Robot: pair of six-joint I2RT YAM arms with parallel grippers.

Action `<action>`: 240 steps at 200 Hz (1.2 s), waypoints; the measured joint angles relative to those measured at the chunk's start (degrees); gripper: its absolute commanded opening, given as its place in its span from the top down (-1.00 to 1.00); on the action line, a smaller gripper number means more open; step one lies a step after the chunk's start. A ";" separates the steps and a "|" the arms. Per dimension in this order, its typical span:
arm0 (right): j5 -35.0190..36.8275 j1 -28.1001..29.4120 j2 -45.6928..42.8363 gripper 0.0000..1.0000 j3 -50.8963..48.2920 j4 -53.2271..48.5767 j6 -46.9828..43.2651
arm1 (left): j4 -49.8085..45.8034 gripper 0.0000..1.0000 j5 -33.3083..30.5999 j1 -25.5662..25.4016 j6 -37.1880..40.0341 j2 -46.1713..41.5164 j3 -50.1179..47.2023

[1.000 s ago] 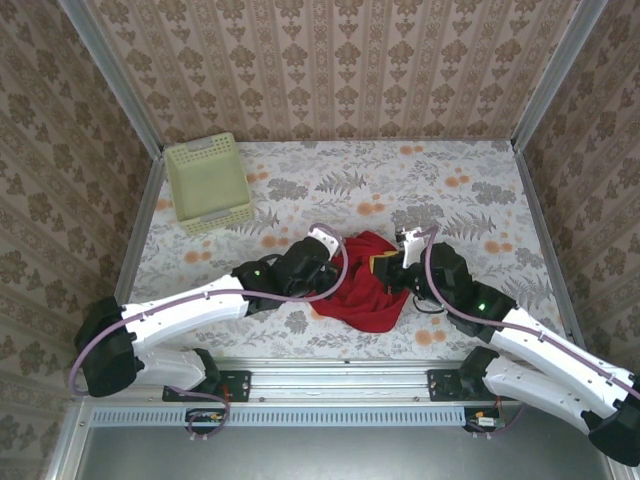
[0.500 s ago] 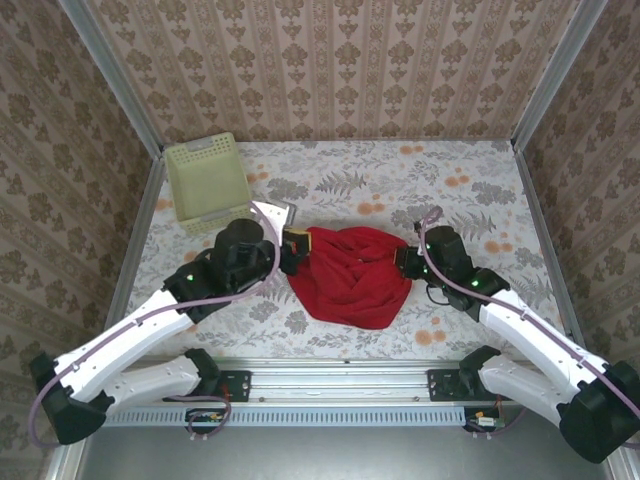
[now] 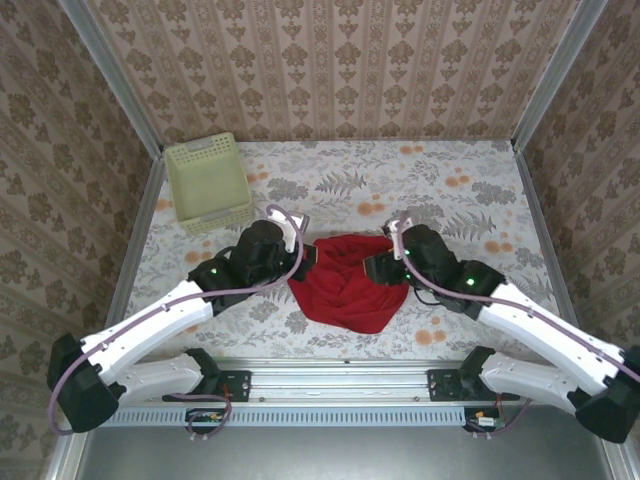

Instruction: Fold the inside-out t-shirt

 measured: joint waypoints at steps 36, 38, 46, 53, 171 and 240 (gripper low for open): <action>0.00 0.00 11.08 -0.24 0.13 2.29 -0.55 | 0.09 1.00 -0.02 0.00 -0.39 -1.97 -0.90; -0.02 0.00 11.54 -0.25 0.22 2.49 -0.66 | 0.09 1.00 -0.02 0.00 -0.39 -2.05 -0.92; -0.02 0.00 13.22 -0.28 0.50 3.30 -0.92 | 0.13 1.00 -0.02 0.00 -0.39 -2.34 -1.09; 0.00 -0.07 14.60 -0.32 0.94 4.00 -1.40 | 0.15 1.00 -0.02 0.00 -0.39 -2.64 -1.29; 1.31 -1.46 35.65 0.87 8.39 12.46 -4.81 | -0.37 1.00 -0.76 0.46 -0.42 -5.84 -3.52; 0.55 -1.62 17.57 1.00 5.62 12.11 -4.68 | -4.70 1.00 -3.21 6.19 -0.39 -4.33 -1.84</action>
